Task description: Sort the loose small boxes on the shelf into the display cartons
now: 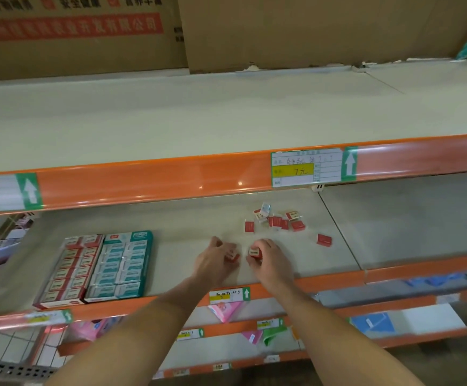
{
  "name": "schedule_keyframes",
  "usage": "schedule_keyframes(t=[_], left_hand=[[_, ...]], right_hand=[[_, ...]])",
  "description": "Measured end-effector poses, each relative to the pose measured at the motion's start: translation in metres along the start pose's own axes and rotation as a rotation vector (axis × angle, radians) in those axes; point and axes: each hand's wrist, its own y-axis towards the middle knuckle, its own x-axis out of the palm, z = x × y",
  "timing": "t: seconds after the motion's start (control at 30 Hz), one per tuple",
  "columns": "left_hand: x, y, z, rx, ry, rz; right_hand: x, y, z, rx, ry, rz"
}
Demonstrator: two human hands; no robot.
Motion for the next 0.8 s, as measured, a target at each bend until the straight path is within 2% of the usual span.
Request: schedule_keyframes(t=[0.13,0.5,0.8], left_hand=[[0.003,-0.004,-0.002,-0.098,-0.032,0.033],[-0.016,-0.019,-0.03,-0.056,-0.139,0.095],[-0.052,-0.04,-0.076,-0.05,-0.072,0.16]], right_hand=[[-0.001,-0.001,0.001,0.025,-0.021,-0.008],[0.01,-0.002,-0.029,-0.034,-0.031,-0.012],[0.039,0.0,-0.088,-0.108,-0.002,-0.02]])
